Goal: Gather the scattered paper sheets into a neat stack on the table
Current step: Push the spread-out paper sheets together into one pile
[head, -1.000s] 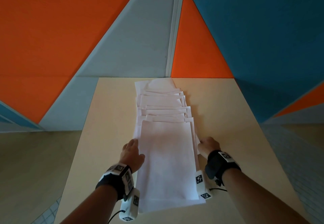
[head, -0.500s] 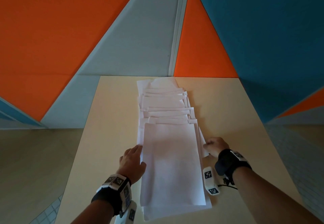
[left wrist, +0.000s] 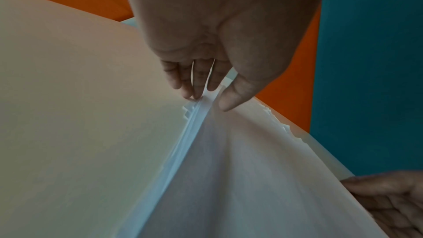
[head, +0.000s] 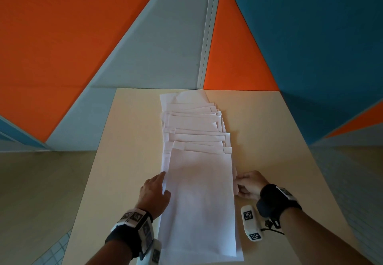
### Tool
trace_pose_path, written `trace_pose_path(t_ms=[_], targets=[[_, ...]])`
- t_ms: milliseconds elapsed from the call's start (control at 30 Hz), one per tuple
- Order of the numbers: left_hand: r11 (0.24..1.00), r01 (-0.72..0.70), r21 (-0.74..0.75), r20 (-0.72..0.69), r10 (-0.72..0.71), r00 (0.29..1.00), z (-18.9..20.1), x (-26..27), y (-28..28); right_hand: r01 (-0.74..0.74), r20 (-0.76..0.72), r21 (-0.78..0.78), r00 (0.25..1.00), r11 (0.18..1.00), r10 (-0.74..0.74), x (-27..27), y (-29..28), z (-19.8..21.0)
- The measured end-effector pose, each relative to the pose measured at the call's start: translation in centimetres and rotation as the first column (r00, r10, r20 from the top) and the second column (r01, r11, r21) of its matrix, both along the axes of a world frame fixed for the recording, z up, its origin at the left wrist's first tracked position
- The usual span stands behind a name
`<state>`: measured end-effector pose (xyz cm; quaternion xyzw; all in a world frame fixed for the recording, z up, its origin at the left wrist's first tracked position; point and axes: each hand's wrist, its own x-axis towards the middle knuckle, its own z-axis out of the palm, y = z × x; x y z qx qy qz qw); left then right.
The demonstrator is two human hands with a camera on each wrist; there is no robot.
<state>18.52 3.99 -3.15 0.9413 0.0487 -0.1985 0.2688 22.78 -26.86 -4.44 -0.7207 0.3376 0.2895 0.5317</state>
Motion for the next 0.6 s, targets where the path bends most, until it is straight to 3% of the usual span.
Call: trace_pose_path(t_ms=[267, 367, 600], targets=[[0.999, 0.012, -0.042, -0.013, -0.012, 1.0, 0.7, 0.0, -0.8, -0.036, 0.038, -0.043, 0.999, 0.998, 0.038, -0.7, 1.0, -0.3], [0.998, 0.002, -0.058, -0.051, -0.005, 0.999, 0.9, 0.0, -0.3, 0.0, 0.009, 0.012, 1.0, 1.0, 0.0, -1.0, 0.9, 0.8], [0.961, 0.259, 0.094, -0.154, -0.243, 0.958, 0.1, -4.0, 0.0, -0.122, -0.065, 0.02, 0.99, 0.992, 0.123, -4.6, 0.9, 1.8]])
